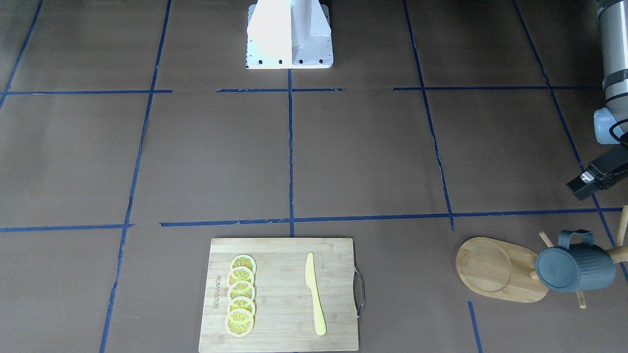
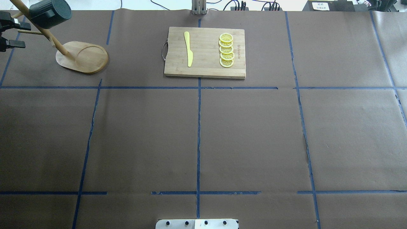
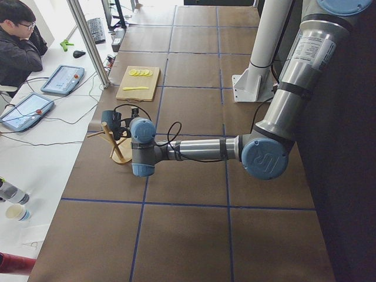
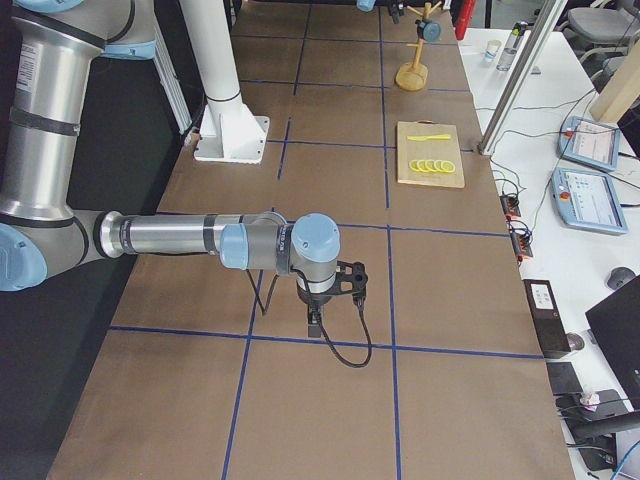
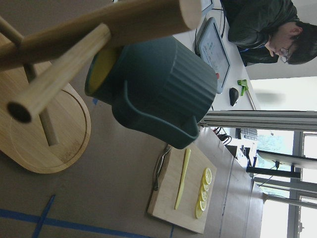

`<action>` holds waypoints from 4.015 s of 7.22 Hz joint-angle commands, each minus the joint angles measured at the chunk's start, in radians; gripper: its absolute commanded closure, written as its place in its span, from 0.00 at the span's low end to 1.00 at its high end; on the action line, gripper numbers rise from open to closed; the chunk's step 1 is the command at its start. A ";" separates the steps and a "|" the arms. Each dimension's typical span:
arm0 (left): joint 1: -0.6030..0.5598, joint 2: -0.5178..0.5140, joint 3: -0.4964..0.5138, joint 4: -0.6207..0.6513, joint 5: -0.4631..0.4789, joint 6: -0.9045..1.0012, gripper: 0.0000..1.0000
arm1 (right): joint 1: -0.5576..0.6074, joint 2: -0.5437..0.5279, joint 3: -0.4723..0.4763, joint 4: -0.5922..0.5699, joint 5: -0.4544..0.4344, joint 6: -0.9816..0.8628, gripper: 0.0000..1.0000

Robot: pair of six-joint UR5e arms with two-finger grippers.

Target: Hang cup on storage rack

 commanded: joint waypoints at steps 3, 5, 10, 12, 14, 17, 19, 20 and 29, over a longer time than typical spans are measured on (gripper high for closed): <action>-0.049 0.040 -0.002 0.315 0.000 0.620 0.00 | 0.000 0.000 -0.003 -0.001 0.000 0.000 0.00; -0.090 0.051 -0.002 0.485 0.018 0.904 0.00 | 0.000 0.000 -0.003 -0.001 0.000 0.000 0.00; -0.133 0.072 -0.120 0.948 0.331 1.525 0.00 | 0.000 0.000 -0.002 0.001 0.003 0.000 0.00; -0.202 0.072 -0.240 1.282 0.366 1.704 0.00 | 0.000 0.000 -0.002 0.001 0.003 0.000 0.00; -0.214 0.083 -0.301 1.607 0.292 1.703 0.00 | 0.000 -0.003 -0.002 0.001 0.009 0.000 0.00; -0.257 0.294 -0.411 1.611 0.158 1.679 0.00 | 0.000 -0.002 -0.002 -0.001 0.011 0.003 0.00; -0.260 0.328 -0.418 1.602 0.147 1.674 0.00 | 0.000 0.000 -0.002 -0.001 0.006 0.002 0.00; -0.259 0.351 -0.416 1.601 0.132 1.666 0.00 | 0.000 0.002 -0.002 -0.002 0.008 0.002 0.00; -0.257 0.368 -0.447 1.604 0.124 1.671 0.00 | -0.043 0.000 -0.020 -0.001 0.003 0.000 0.00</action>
